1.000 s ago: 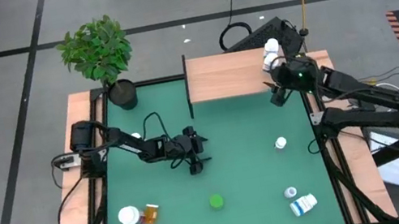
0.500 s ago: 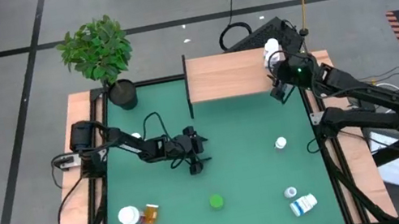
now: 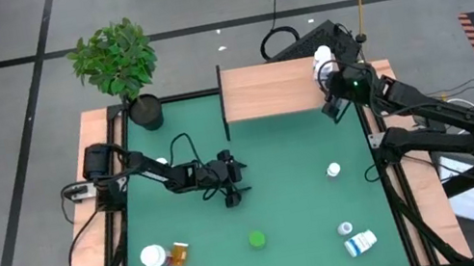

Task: Pick and place medicine bottles onto shelf by color
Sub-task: Put the top blue pill bottle on the shelf aligned with the other blue pill bottle, then put the green pill bottle on the shelf

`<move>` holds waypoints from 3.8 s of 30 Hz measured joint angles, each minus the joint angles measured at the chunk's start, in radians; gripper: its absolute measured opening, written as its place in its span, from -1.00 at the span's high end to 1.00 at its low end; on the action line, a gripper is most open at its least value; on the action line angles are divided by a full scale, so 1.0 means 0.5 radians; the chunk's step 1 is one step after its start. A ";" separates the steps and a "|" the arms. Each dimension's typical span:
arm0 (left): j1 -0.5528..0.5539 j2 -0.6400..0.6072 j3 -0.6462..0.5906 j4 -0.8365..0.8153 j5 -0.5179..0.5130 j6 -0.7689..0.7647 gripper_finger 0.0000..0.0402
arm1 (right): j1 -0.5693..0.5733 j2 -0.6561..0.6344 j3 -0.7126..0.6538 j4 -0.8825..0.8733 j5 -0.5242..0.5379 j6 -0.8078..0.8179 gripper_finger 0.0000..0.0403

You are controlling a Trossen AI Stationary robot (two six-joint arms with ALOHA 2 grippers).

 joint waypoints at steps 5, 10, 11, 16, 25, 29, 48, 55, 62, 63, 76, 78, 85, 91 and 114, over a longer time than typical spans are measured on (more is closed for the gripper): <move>-0.001 0.000 -0.001 -0.001 0.000 -0.015 -0.79 | 0.005 0.000 0.001 0.000 -0.165 0.029 0.04; -0.039 -0.030 -0.001 -0.041 -0.018 -0.021 -0.79 | 0.084 -0.001 0.002 0.000 -0.408 0.153 0.04; -0.056 -0.049 -0.006 -0.064 -0.020 -0.020 -0.79 | 0.114 -0.001 0.002 0.001 -0.451 0.190 0.04; -0.197 -0.282 -0.012 -0.410 -0.110 -0.019 -0.79 | 0.363 0.019 0.002 0.094 -0.640 0.426 0.04; -0.663 -0.610 -0.007 -0.572 -0.397 -0.041 -0.79 | 1.073 0.329 0.002 0.391 -0.637 0.784 0.04; -0.825 -0.535 -0.005 -0.338 -0.394 -0.065 -0.79 | 1.452 0.551 0.002 0.815 -0.636 0.853 0.04; -0.976 -0.168 -0.003 0.086 -0.617 -0.526 -0.79 | 2.038 2.040 0.420 2.127 -0.904 0.716 -0.49; -0.973 -0.166 -0.002 0.083 -0.618 -0.606 -0.79 | 2.035 2.186 0.618 1.991 -0.982 0.712 -0.49; -0.972 -0.167 -0.001 0.030 -0.757 -0.722 -0.79 | 2.036 2.209 0.639 1.926 -1.116 0.747 -0.39; -0.971 -0.167 -0.001 0.035 -0.770 -0.727 -0.79 | 2.036 2.209 0.639 1.920 -1.116 0.742 -0.37; -0.970 -0.169 -0.001 0.038 -0.809 -0.756 -0.79 | 2.035 2.208 0.639 1.861 -1.102 0.709 0.00; -0.971 -0.169 -0.001 0.017 -0.843 -0.756 -0.79 | 2.033 2.207 0.639 1.860 -1.102 0.705 0.01; -0.963 -0.169 -0.001 -0.055 -0.891 -0.814 -0.79 | 1.962 2.095 0.638 1.767 -1.158 0.653 -0.03; -0.979 -0.169 -0.001 -0.140 -0.890 -0.920 -0.79 | 1.866 1.815 0.637 1.445 -1.202 0.582 -0.02; -0.581 -0.169 -0.001 -0.100 -0.696 -0.530 -0.79 | 1.231 0.309 0.636 -0.409 0.091 0.711 -0.04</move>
